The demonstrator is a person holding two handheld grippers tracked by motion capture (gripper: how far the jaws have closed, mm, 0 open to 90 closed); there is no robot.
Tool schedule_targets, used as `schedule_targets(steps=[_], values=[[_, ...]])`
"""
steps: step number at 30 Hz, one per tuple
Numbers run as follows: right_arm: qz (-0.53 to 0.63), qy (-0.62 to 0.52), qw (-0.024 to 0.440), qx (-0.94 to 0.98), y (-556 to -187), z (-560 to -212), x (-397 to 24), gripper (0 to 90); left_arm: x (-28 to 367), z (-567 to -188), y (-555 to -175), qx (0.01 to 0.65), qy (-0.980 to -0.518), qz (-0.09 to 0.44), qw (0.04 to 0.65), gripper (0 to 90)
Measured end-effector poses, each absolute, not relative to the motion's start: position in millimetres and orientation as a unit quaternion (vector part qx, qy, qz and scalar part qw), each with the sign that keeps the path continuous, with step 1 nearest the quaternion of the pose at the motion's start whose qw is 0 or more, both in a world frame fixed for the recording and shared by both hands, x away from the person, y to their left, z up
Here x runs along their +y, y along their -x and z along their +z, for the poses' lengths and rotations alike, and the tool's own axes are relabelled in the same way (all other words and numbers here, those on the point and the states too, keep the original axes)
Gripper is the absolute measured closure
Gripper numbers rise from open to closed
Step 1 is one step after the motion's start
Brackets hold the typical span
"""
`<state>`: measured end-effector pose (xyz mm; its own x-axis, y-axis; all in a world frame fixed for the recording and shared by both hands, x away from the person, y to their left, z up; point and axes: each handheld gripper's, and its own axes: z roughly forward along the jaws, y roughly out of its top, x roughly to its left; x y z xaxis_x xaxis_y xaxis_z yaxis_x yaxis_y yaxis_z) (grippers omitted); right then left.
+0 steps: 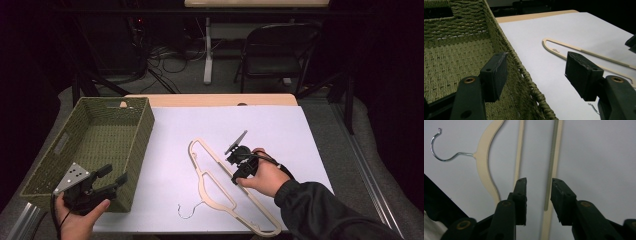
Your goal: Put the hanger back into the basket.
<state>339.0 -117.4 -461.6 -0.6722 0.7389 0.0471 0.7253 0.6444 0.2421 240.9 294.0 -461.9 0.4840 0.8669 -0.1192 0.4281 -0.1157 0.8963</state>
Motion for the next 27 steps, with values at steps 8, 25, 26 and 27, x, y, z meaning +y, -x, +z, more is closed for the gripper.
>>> schedule_targets(steps=[8,25,26,27], values=[[0.081,-0.409,0.009,0.909,-342.7,-474.7,-97.2,69.5,292.8,-462.3,-240.8,0.453,-0.715,0.227,0.482,34.3],[0.053,-0.404,0.002,0.913,-352.9,-495.8,-79.7,71.8,284.8,-462.0,-241.3,0.443,-0.721,0.223,0.484,34.4],[0.059,-0.407,-0.001,0.912,-352.7,-497.5,-78.7,71.9,284.2,-461.9,-241.3,0.442,-0.722,0.222,0.484,34.5],[0.057,-0.405,0.002,0.913,-352.9,-498.0,-77.4,72.1,283.5,-461.9,-241.2,0.442,-0.723,0.221,0.484,34.5]])
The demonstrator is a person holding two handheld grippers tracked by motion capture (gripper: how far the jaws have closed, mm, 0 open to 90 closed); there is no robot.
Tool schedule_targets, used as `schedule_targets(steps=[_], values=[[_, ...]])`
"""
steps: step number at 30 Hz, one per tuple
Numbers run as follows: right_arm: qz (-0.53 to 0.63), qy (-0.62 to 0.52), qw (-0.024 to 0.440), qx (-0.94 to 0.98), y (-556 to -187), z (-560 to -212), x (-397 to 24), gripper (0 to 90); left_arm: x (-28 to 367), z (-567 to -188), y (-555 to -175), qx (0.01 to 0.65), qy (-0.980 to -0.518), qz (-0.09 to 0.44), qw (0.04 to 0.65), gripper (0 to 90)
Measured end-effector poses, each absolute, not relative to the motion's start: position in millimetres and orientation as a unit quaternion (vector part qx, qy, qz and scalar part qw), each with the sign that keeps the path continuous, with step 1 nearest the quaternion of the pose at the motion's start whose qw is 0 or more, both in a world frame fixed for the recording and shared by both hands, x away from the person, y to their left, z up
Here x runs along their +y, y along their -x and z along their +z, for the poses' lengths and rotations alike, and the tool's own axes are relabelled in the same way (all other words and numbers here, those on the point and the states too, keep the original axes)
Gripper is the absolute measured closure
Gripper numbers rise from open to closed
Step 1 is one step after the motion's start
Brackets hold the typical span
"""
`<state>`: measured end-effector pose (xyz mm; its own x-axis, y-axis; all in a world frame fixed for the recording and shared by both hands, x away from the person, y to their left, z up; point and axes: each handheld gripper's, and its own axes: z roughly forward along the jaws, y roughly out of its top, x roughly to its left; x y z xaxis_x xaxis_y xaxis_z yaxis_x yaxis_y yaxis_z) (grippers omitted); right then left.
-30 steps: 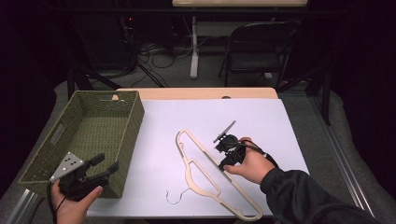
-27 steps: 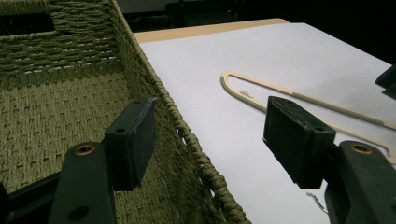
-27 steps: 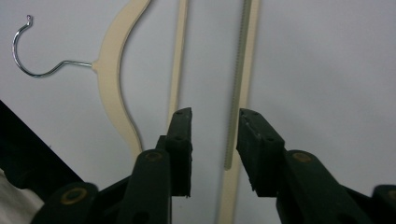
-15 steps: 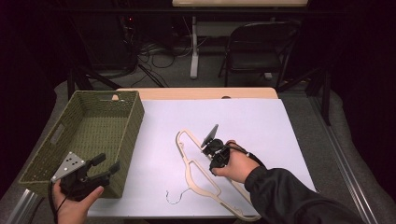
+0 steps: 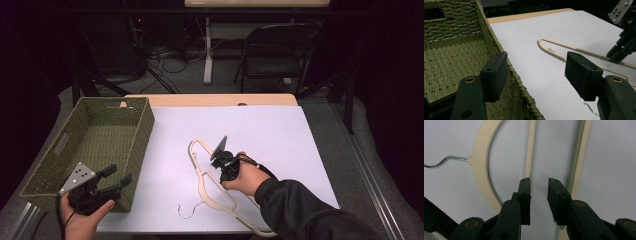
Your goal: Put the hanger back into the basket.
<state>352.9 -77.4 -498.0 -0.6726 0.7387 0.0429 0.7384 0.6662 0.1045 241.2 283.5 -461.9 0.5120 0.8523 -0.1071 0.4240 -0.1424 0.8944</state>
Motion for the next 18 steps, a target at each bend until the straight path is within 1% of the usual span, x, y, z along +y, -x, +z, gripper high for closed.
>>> schedule_targets(steps=[18], values=[[0.041,-0.390,-0.005,0.920,-353.7,-511.5,-55.5,73.4,278.6,-464.0,-241.7,0.435,-0.730,0.219,0.480,34.5]])
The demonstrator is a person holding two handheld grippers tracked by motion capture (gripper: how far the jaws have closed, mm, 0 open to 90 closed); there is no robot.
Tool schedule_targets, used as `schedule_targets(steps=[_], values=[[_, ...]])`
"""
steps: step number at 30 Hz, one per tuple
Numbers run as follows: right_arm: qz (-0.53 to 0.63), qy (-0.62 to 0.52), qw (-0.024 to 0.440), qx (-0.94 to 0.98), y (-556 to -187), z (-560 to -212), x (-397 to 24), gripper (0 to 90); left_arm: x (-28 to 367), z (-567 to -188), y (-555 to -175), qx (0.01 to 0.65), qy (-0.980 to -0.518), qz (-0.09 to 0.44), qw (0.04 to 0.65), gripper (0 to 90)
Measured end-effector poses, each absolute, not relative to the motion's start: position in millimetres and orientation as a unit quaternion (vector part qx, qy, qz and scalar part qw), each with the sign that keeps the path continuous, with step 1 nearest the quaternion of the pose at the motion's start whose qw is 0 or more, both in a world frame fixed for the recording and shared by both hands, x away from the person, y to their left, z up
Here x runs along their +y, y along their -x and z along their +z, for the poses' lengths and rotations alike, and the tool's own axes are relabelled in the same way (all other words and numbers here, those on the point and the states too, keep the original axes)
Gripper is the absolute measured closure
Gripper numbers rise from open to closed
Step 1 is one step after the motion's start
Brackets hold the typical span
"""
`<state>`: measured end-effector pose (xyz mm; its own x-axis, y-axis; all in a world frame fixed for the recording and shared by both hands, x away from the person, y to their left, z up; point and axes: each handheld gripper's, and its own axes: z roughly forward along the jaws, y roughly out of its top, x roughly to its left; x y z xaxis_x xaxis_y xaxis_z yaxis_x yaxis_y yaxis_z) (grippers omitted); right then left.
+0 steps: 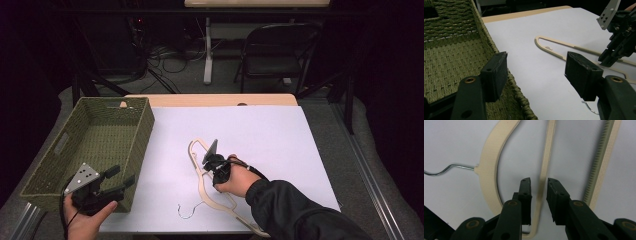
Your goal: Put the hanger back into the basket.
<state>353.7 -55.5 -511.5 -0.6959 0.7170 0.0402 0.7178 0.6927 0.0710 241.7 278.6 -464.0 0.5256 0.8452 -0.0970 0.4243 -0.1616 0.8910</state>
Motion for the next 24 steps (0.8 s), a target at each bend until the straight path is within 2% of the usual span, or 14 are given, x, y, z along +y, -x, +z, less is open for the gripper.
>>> schedule_targets(steps=[18,24], values=[[-0.025,0.403,0.010,-0.915,-358.5,-521.5,-52.5,75.9,280.5,-464.4,-242.2,0.438,-0.727,0.219,0.481,34.5],[-0.016,0.405,0.008,-0.914,-358.7,-523.9,-51.1,79.3,281.0,-464.9,-242.4,0.439,-0.727,0.220,0.481,34.5]])
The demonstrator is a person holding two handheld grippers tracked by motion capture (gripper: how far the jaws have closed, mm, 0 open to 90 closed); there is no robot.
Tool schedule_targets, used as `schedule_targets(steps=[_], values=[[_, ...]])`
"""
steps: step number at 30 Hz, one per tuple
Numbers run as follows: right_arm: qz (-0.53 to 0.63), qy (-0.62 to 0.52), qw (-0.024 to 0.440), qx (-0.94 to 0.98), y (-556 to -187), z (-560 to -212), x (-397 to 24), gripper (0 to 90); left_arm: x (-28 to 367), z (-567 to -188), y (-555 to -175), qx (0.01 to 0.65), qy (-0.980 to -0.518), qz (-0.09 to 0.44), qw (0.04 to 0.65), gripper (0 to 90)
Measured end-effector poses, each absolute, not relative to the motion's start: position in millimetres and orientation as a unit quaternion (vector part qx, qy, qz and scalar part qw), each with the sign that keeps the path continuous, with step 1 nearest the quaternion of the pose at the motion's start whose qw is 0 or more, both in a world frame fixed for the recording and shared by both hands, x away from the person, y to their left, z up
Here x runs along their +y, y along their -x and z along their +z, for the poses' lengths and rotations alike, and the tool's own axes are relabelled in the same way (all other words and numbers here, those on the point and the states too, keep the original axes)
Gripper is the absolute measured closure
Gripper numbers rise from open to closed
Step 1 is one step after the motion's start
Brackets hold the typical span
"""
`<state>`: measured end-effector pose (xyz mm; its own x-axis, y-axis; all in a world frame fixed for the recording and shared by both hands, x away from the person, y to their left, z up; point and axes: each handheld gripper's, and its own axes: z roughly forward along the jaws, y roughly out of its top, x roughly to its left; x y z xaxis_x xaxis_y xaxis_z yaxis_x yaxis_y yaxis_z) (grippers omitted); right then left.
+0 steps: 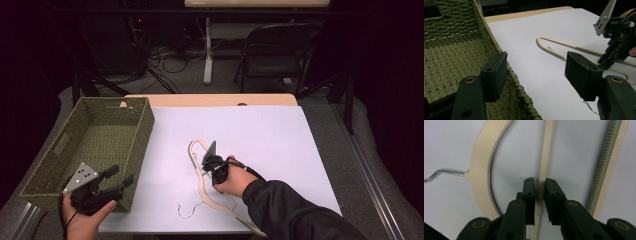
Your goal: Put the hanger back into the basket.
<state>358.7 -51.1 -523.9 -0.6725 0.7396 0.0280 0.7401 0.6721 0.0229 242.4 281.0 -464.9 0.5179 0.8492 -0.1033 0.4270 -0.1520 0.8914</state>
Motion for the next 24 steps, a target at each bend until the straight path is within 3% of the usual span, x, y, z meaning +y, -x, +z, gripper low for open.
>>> schedule_targets(steps=[5,24], values=[[-0.016,0.415,0.007,-0.910,-359.1,-524.4,-51.6,83.1,280.6,-465.1,-242.6,0.440,-0.727,0.219,0.480,34.5],[-0.029,0.433,0.021,-0.901,-361.7,-522.9,-56.0,84.8,279.1,-466.0,-242.7,0.438,-0.729,0.220,0.477,35.0]])
